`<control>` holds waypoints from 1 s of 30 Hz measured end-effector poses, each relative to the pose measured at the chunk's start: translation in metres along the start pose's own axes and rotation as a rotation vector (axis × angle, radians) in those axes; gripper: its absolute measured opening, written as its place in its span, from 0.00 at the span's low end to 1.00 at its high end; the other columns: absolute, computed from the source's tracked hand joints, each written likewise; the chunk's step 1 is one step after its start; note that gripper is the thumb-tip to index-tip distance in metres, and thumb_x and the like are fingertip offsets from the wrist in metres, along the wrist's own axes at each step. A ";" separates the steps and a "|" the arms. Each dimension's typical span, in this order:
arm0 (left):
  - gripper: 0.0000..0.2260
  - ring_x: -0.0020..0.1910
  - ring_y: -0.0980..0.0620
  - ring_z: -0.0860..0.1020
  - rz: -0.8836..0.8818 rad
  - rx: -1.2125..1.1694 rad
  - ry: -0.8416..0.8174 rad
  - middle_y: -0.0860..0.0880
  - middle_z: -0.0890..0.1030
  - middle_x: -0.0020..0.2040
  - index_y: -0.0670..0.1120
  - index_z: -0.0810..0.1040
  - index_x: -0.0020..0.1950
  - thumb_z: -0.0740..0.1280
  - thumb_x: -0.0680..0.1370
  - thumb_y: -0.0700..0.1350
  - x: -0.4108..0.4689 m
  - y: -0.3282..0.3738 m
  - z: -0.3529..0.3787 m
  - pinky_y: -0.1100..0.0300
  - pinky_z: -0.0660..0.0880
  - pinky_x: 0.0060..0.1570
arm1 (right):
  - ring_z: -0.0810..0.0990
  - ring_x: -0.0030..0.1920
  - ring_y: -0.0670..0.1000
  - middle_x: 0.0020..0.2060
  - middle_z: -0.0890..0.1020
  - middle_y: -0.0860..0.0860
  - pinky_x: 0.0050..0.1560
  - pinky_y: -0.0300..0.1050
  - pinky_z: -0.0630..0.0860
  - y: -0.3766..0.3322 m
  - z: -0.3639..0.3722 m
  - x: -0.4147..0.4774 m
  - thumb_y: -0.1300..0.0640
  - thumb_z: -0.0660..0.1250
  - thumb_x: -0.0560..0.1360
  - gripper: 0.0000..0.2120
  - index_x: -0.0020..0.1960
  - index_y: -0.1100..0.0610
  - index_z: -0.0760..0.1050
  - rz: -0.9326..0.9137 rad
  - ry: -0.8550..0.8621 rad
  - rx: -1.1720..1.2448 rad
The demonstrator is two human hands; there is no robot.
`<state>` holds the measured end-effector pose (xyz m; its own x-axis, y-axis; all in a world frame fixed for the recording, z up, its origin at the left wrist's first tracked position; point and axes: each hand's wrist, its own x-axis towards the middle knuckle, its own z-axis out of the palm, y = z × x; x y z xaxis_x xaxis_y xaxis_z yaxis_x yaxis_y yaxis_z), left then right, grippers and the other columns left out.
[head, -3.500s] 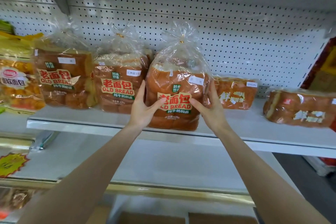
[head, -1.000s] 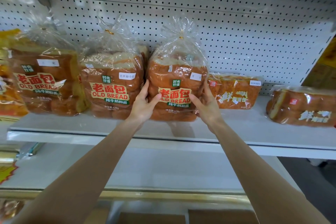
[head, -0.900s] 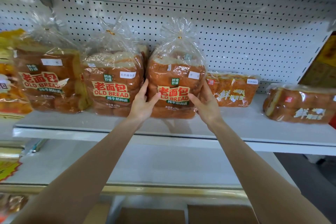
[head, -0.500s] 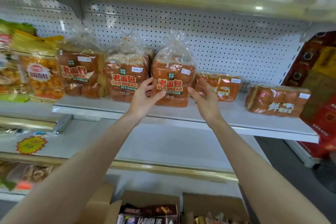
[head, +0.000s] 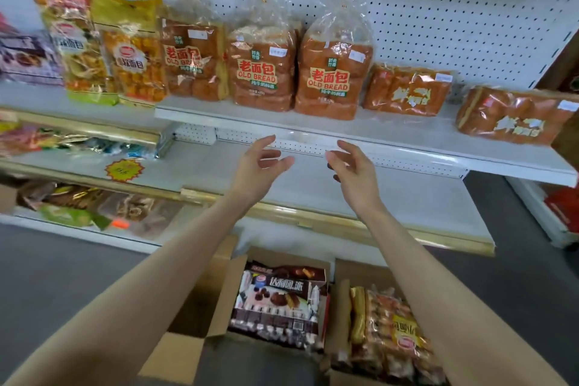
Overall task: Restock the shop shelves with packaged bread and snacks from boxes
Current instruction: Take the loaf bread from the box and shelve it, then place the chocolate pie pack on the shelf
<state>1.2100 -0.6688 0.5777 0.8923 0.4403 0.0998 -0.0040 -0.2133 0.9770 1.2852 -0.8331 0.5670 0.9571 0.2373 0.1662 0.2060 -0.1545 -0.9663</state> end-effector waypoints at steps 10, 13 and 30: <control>0.26 0.53 0.54 0.78 -0.288 0.057 -0.119 0.50 0.79 0.59 0.49 0.67 0.72 0.71 0.76 0.49 0.032 -0.137 -0.010 0.66 0.73 0.42 | 0.79 0.57 0.50 0.59 0.80 0.51 0.62 0.52 0.75 0.125 0.063 -0.001 0.49 0.66 0.78 0.21 0.69 0.53 0.70 0.287 -0.018 -0.069; 0.27 0.53 0.58 0.77 -0.343 0.115 -0.187 0.53 0.77 0.59 0.49 0.65 0.74 0.69 0.77 0.50 0.043 -0.183 -0.003 0.72 0.71 0.42 | 0.78 0.60 0.48 0.61 0.78 0.48 0.59 0.44 0.76 0.172 0.076 -0.003 0.51 0.65 0.79 0.22 0.71 0.53 0.68 0.385 -0.015 -0.079; 0.21 0.44 0.62 0.76 -0.800 0.177 -0.213 0.49 0.78 0.58 0.46 0.69 0.69 0.69 0.78 0.45 0.030 -0.459 0.056 0.77 0.69 0.31 | 0.79 0.53 0.41 0.56 0.80 0.45 0.60 0.42 0.74 0.442 0.101 -0.042 0.49 0.68 0.76 0.23 0.69 0.53 0.70 0.825 -0.039 -0.164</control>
<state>1.2635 -0.6064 0.1220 0.6623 0.3471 -0.6640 0.7198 -0.0489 0.6924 1.3154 -0.8146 0.1127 0.8064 0.0196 -0.5911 -0.5270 -0.4296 -0.7333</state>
